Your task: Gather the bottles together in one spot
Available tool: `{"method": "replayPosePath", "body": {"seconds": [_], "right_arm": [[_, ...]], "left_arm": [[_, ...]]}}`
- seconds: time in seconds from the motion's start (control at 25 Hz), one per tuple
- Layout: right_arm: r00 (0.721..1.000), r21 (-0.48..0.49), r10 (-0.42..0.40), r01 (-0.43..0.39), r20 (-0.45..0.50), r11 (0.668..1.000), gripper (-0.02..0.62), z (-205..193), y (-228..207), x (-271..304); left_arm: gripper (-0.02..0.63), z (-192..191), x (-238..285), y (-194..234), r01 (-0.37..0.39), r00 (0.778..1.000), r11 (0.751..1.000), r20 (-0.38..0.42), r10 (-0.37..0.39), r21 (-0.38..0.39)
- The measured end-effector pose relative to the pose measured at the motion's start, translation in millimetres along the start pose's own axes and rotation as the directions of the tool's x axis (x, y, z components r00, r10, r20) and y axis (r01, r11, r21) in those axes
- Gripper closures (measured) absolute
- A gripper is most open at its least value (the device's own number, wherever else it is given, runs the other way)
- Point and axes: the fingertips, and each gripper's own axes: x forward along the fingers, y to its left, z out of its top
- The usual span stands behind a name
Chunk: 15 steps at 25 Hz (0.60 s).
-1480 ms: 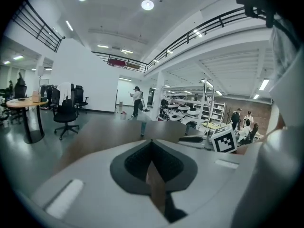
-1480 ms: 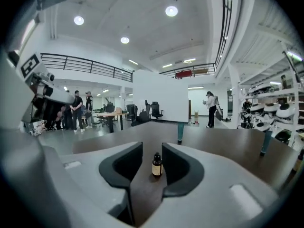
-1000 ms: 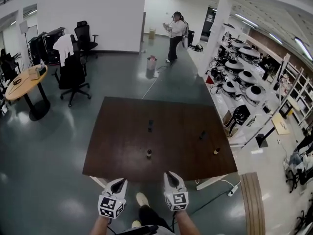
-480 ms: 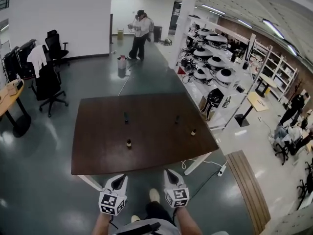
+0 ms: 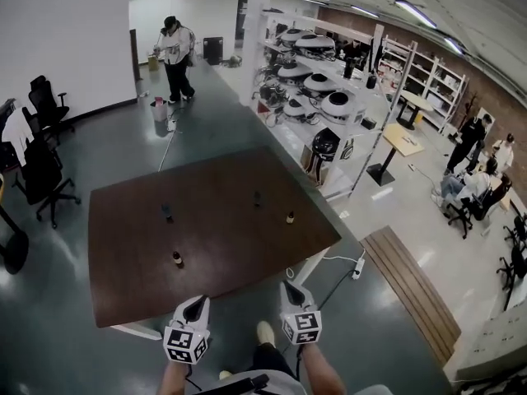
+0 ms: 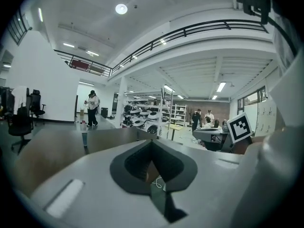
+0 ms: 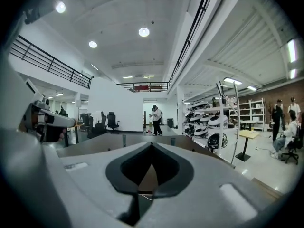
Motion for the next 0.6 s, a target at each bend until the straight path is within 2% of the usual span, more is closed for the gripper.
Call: {"method": "replayPosePath", "body": {"seconds": [0.32,0.6], "right_arm": [[0.998,-0.010,-0.025,0.025,-0.058,1.000,0.594,-8.1,-77.3,50.6],[0.995,0.017,-0.005,0.007,-0.099,1.000,0.594,-19.5,-115.2,103.2]], "left_arm": [[0.606,7.5,95.2,-17.7,0.043,0.999,0.999,-0.032,-0.043,-0.006],[0.606,-7.9,150.6,-11.0,0.033,0.993,0.999,-0.109,-0.037,-0.034]]}}
